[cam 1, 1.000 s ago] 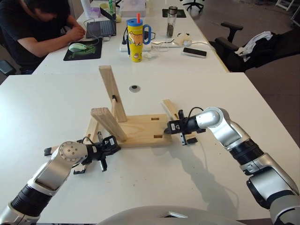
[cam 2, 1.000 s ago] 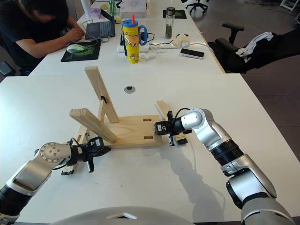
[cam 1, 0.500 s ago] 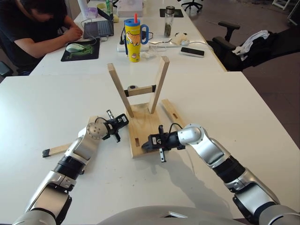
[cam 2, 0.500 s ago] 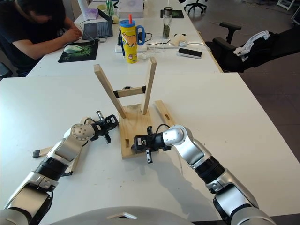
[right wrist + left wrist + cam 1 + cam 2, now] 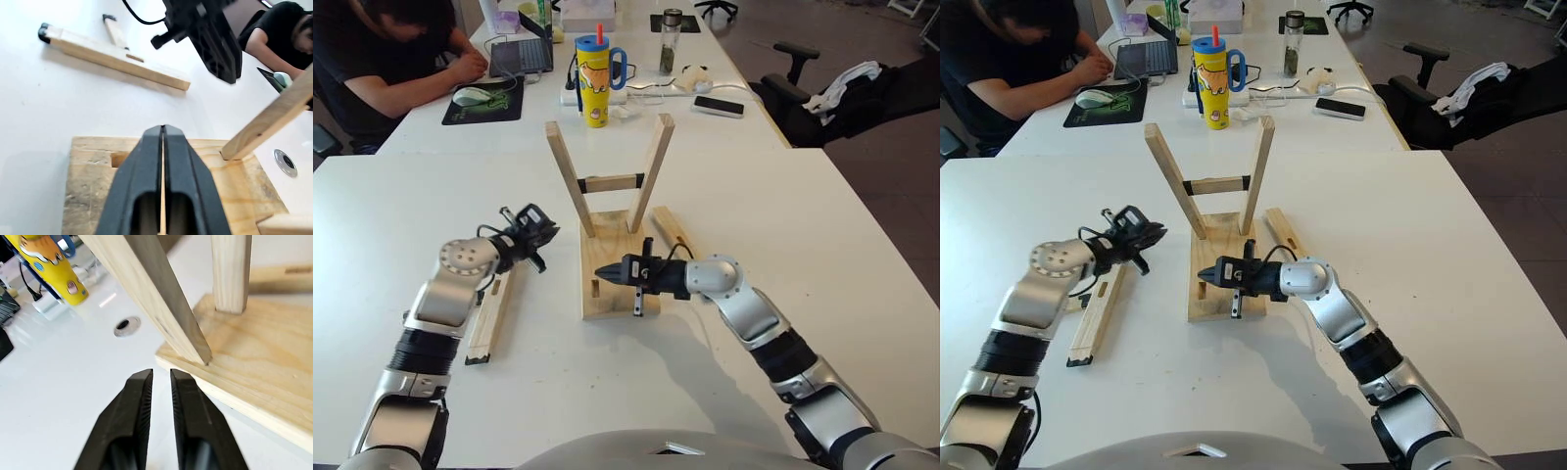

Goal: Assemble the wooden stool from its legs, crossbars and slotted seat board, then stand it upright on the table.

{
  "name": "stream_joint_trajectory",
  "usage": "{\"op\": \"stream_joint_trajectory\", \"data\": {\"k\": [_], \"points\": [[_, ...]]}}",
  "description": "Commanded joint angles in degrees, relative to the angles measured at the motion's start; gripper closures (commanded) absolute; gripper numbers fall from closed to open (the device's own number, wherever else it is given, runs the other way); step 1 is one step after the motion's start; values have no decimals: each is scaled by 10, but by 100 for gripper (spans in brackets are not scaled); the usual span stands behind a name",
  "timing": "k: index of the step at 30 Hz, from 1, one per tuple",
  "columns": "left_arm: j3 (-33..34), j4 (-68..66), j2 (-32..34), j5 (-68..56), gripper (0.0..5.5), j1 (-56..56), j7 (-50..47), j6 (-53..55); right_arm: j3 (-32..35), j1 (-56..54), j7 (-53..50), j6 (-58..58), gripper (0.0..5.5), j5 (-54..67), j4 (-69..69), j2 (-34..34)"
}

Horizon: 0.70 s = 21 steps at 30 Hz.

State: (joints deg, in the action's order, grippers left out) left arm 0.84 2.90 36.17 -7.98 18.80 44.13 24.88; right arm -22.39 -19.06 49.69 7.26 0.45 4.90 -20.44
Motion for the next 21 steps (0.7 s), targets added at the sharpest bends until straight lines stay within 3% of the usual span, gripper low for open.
{"op": "stream_joint_trajectory", "data": {"k": [1,6,14,21], "points": [[63,-4,132,-39,419,-32,112,23,65,39,-33,88,508,81,63,19],[60,-119,226,-62,350,-38,264,-8,113,82,-88,152,435,142,92,48],[-29,-339,274,37,246,8,371,-180,142,78,-115,181,316,185,74,65],[-74,-418,287,102,246,41,397,-272,143,74,-121,176,313,181,48,62]]}}
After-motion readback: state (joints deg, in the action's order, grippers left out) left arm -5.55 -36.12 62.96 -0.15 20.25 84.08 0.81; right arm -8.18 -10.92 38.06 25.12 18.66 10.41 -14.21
